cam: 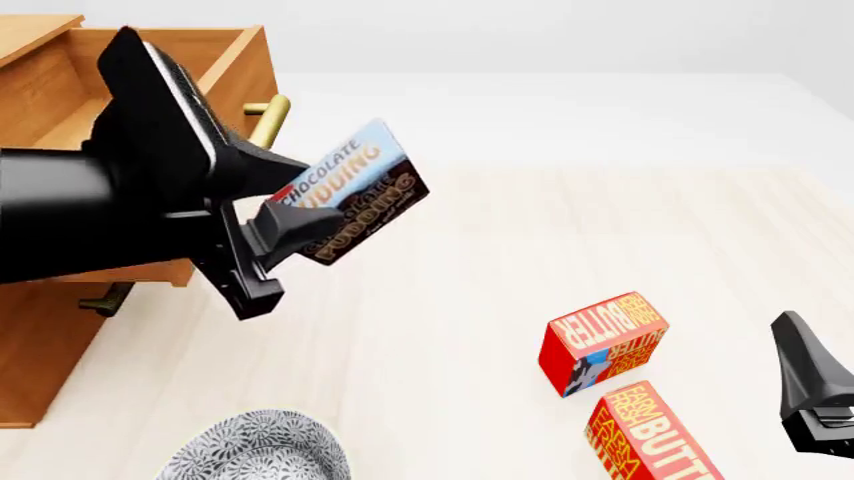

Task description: Put the chocolate pudding in the top drawer of the cabinet and close it.

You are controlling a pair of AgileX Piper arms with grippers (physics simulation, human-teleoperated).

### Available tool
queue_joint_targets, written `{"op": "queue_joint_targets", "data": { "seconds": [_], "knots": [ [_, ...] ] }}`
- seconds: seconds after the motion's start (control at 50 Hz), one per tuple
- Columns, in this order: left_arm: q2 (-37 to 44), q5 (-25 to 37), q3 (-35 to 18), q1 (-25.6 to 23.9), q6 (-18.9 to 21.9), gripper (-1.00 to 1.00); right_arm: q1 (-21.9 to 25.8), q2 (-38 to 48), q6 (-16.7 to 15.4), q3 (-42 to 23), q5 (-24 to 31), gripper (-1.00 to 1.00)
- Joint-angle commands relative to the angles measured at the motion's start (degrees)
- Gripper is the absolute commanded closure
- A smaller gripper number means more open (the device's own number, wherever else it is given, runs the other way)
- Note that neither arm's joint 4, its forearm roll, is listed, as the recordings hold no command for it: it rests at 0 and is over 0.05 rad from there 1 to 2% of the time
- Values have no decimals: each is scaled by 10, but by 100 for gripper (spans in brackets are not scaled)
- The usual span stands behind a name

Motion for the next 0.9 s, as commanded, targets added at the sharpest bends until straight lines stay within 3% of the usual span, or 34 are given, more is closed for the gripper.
{"op": "queue_joint_targets", "data": {
  "seconds": [0.02, 0.24, 0.42, 0.48, 0.56, 0.6, 0.9],
  "knots": [
    [-12, 28, -34, 5, 41, 100, 0, 0, 0, 0, 0, -100],
    [-21, 58, -76, 11, 70, 100, 0, 0, 0, 0, 0, -100],
    [-52, 87, -110, 45, 98, 100, 0, 0, 0, 0, 0, -100],
    [-48, 98, -131, 44, 85, 100, 0, 0, 0, 0, 0, -100],
    [-55, 97, -128, 50, 91, 100, 0, 0, 0, 0, 0, -100],
    [-73, 85, -107, 62, 115, 100, 0, 0, 0, 0, 0, -100],
    [-68, 109, -157, 84, 99, 100, 0, 0, 0, 0, 0, -100]
  ]
}}
